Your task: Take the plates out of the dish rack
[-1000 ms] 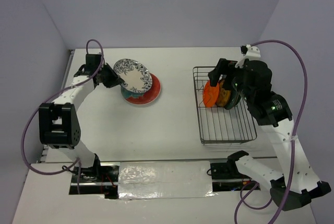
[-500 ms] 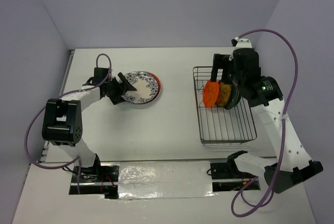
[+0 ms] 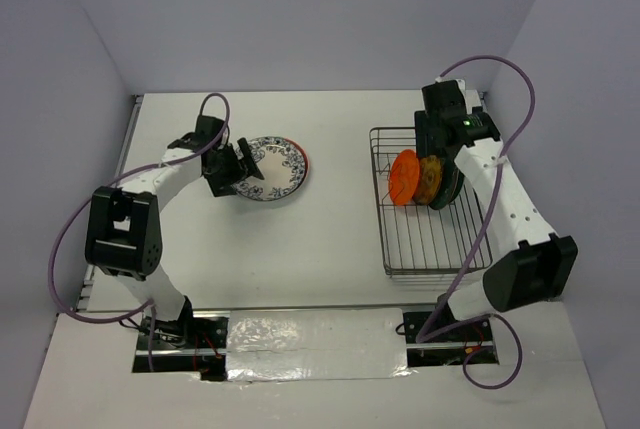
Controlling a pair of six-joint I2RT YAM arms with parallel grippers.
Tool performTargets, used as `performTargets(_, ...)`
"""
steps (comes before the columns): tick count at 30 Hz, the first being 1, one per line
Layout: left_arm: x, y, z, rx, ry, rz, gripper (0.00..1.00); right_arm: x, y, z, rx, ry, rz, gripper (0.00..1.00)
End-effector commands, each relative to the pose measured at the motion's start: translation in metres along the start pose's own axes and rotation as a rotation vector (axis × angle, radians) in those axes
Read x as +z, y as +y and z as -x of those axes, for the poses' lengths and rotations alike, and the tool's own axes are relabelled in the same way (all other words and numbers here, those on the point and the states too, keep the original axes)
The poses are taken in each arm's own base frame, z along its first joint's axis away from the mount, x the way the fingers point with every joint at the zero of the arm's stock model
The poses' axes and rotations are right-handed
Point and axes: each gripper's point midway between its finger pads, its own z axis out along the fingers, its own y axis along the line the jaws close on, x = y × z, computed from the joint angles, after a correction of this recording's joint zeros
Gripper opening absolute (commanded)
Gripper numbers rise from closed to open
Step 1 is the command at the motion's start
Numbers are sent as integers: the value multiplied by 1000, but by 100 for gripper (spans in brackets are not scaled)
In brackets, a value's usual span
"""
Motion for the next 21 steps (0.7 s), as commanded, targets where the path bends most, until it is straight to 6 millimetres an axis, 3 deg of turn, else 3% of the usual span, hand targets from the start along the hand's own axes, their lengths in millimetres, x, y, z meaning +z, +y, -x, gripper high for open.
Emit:
performTargets(1, -8, 19, -8, 40, 37, 109, 100, 17, -4, 3, -24, 30, -63, 95)
performTargets(6, -37, 16, -13, 76, -10, 78, 100, 31, -14, -2, -39, 69, -168, 90)
performTargets(8, -59, 9, -17, 122, -45, 28, 99, 36, -14, -5, -39, 82, -178, 85)
performTargets(10, -84, -4, -20, 199, -80, -45, 100, 38, -15, -9, -43, 94, -195, 64)
performTargets(11, -101, -14, -19, 236, -120, -95, 99, 38, -16, -8, -38, 90, -204, 49)
performTargets(15, -135, -28, -29, 397, -197, -207, 100, 35, -18, -12, -11, 69, -218, 32)
performTargets(21, -138, -9, -35, 429, -249, -161, 100, 28, -24, -9, -34, 23, -286, 4)
